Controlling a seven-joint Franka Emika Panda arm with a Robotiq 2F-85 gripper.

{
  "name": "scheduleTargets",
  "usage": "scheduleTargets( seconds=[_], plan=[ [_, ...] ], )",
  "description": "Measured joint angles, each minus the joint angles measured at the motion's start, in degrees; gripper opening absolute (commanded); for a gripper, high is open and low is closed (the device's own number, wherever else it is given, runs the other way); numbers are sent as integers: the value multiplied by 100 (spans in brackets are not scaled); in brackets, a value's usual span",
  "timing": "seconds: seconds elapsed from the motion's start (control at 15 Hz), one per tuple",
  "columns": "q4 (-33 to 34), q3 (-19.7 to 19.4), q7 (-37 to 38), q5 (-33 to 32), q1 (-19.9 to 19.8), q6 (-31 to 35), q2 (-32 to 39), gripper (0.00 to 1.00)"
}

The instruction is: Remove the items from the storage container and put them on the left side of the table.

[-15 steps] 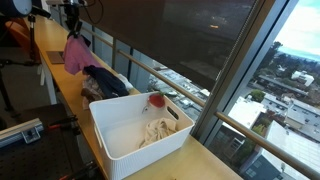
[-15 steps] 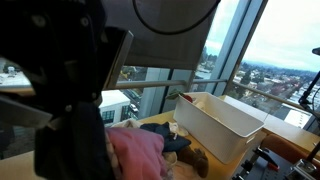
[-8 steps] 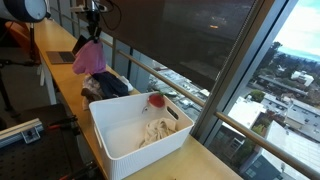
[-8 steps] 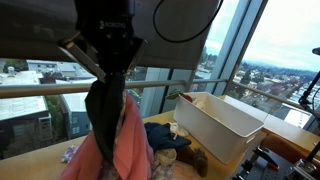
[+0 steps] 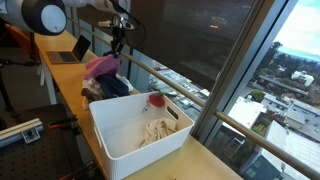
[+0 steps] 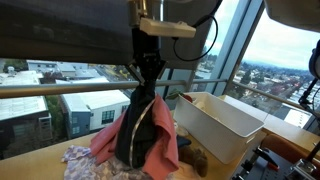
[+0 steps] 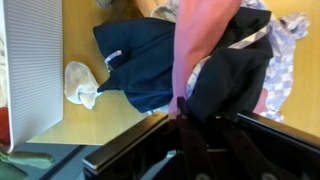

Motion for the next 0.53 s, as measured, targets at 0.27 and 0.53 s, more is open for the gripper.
scheduleTargets(
  seconds=[0.27,0.53],
  plan=[
    [-2,1,-126,41,-589,-203,293,65],
    [3,-23,-362,34,-1168,-286,436,95]
  ],
)
